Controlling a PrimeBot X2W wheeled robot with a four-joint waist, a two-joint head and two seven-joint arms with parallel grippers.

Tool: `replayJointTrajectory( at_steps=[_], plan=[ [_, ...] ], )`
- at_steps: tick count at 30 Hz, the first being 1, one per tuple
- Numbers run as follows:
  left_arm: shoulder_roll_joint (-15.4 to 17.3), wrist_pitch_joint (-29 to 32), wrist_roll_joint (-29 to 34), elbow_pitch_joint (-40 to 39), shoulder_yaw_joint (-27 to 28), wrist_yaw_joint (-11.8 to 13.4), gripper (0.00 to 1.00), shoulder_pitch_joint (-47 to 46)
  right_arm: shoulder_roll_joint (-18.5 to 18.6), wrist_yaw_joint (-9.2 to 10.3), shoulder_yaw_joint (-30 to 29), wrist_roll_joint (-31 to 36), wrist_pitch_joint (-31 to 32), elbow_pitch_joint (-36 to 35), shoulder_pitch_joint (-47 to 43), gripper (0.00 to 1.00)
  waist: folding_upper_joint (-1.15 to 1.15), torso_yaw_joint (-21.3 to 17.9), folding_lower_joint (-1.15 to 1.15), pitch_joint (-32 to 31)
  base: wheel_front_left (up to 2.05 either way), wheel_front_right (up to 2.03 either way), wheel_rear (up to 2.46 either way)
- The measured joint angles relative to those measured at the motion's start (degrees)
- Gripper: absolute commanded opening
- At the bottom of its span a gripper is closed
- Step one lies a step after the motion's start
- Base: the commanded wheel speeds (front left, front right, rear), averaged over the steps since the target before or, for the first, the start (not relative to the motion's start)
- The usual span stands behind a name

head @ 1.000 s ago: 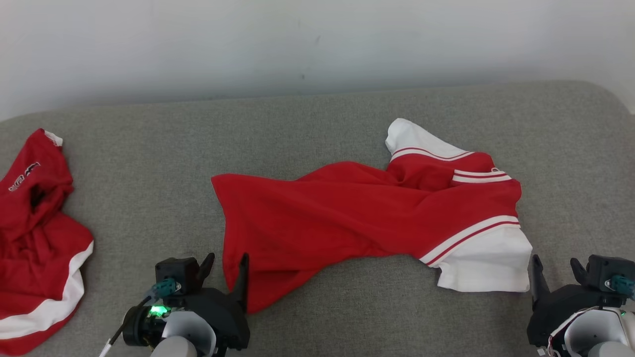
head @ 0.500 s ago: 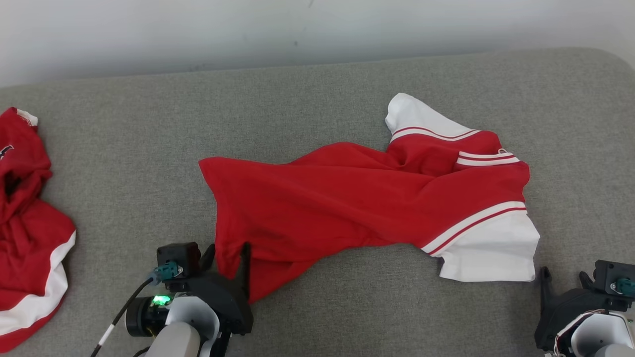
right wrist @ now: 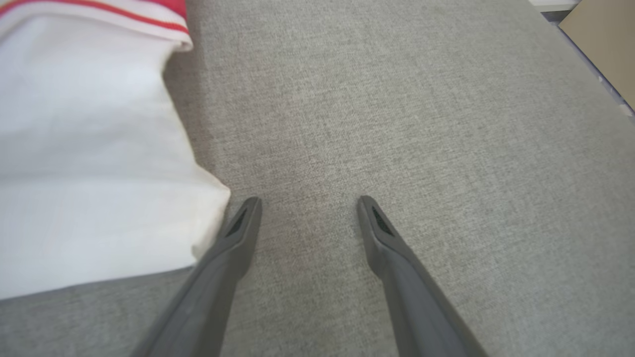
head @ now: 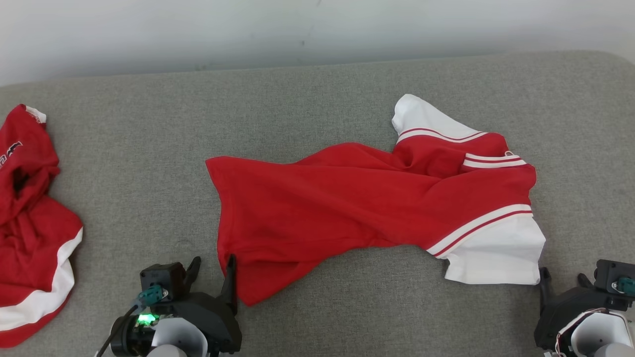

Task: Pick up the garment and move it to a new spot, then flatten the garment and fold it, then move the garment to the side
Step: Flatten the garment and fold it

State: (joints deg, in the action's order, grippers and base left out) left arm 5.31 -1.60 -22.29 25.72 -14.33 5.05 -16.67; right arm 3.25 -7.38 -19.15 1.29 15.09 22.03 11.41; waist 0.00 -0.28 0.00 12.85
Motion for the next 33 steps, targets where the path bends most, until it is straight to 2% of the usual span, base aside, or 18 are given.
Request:
replayJointTrajectory(
  at_steps=[8, 16, 24, 27, 33],
  plan=[
    [0.4, 0.1, -0.1, -1.7, -0.1, 0.4, 1.00, 1.6, -0.4, -0.09, -1.0, -2.2, -4.1, -4.0, -1.0, 1.00, 0.00, 0.0, 0.00, -1.1, 0.00, 0.00, 0.00],
    [0.7, 0.6, -0.9, -1.5, -0.4, 0.4, 1.00, 1.9, -0.4, -0.09, 3.3, -6.0, -3.1, -10.2, -3.3, 1.00, 0.00, -0.7, 0.00, -1.3, 0.00, 0.00, 0.00],
    [0.5, 0.8, -0.9, 0.4, -1.5, 0.0, 1.00, -0.5, -0.4, -0.09, 5.9, -6.5, 1.0, -4.8, -1.5, 1.00, 0.00, -0.5, 0.00, -0.3, 0.00, 0.00, 0.00],
    [0.3, 1.0, -0.9, 0.9, -2.1, 0.0, 1.00, -1.2, -0.4, -0.12, 4.9, -4.1, 1.5, -3.1, -1.1, 1.00, 0.00, -0.1, 0.00, 0.1, 0.00, 0.00, 0.00],
    [0.1, 0.6, -0.9, 2.4, -3.0, -0.6, 1.00, -2.7, -0.3, -0.19, 3.7, -4.1, 1.5, -1.0, -0.1, 1.00, -0.01, 0.5, -0.01, 0.6, 0.00, 0.00, 0.00]
  ],
)
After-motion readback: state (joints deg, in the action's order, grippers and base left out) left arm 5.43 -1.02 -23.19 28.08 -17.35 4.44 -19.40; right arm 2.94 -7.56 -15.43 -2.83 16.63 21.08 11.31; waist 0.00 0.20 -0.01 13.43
